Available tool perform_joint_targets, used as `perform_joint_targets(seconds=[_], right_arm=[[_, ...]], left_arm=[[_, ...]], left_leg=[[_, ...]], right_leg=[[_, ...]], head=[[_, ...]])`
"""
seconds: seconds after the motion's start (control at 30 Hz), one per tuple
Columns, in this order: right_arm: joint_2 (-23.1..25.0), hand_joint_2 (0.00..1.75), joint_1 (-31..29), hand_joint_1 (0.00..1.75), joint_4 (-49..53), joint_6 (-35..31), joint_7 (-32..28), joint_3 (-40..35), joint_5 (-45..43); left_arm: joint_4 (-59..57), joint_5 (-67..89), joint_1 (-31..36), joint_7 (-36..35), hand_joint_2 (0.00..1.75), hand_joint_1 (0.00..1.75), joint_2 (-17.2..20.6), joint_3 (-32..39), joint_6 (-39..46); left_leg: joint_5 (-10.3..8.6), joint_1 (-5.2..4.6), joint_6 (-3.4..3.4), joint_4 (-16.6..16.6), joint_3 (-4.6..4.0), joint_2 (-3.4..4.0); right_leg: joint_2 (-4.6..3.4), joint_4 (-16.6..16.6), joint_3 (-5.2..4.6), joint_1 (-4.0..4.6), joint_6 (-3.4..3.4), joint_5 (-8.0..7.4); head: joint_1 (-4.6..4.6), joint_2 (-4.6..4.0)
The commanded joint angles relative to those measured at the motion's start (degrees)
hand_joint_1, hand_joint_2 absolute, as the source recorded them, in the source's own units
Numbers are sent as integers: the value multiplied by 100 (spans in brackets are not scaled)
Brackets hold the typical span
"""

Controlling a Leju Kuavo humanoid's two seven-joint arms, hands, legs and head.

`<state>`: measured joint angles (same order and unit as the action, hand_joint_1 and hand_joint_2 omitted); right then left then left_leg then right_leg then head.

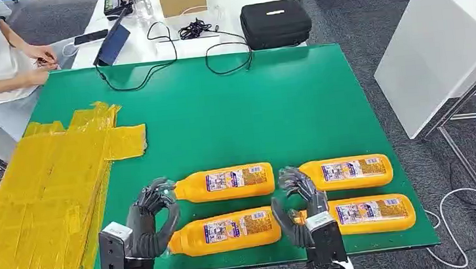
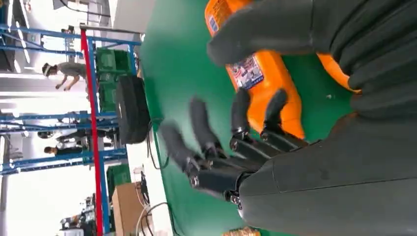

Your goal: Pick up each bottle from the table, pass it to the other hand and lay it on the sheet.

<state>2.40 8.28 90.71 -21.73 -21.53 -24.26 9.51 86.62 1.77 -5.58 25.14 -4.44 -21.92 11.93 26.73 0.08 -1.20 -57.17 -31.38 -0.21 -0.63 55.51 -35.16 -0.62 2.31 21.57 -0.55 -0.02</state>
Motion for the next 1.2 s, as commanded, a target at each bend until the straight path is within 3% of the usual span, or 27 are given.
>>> perform_joint_targets(seconds=[0.03,0.17,0.37,0.47,0.83,1.07,1.2], right_arm=[[-296,175,-171,0,108,-114,130,92,343],[-418,175,-315,0,210,-173,452,401,1168],[-417,175,-326,0,220,-144,470,436,1180],[-494,175,-461,0,94,-463,836,608,2213],[-1071,175,-1665,0,-972,376,1851,554,3947],[-1163,175,-1915,0,-1324,659,1837,278,4173],[-1076,175,-2361,0,-1787,855,1723,-69,4260]], left_arm=[[-235,-5,155,-8,175,0,117,-64,16],[-185,16,138,1,175,0,103,4,-17],[-174,19,136,-1,175,0,101,9,-23],[-107,65,124,-26,175,0,58,48,-88],[-195,106,240,-176,175,0,-117,113,-453],[-186,76,298,-179,175,0,-128,189,-523],[38,-68,532,-99,175,0,22,721,-433]], left_leg=[[10,3,6,6,28,-3],[4,-1,2,4,14,0],[6,2,4,4,18,1],[10,4,5,3,26,1],[4,3,-1,3,28,13],[3,3,-2,4,32,8],[-5,3,-4,0,14,15]], right_leg=[[10,-5,29,5,-7,11],[4,-3,15,0,-3,5],[4,-3,20,3,-4,5],[6,-3,27,5,-7,9],[-5,-9,31,4,-4,-2],[0,-7,34,5,-3,1],[-10,-4,15,3,0,-9]], head=[[0,0],[2,0],[2,0],[0,0],[0,0],[0,0],[0,0]])
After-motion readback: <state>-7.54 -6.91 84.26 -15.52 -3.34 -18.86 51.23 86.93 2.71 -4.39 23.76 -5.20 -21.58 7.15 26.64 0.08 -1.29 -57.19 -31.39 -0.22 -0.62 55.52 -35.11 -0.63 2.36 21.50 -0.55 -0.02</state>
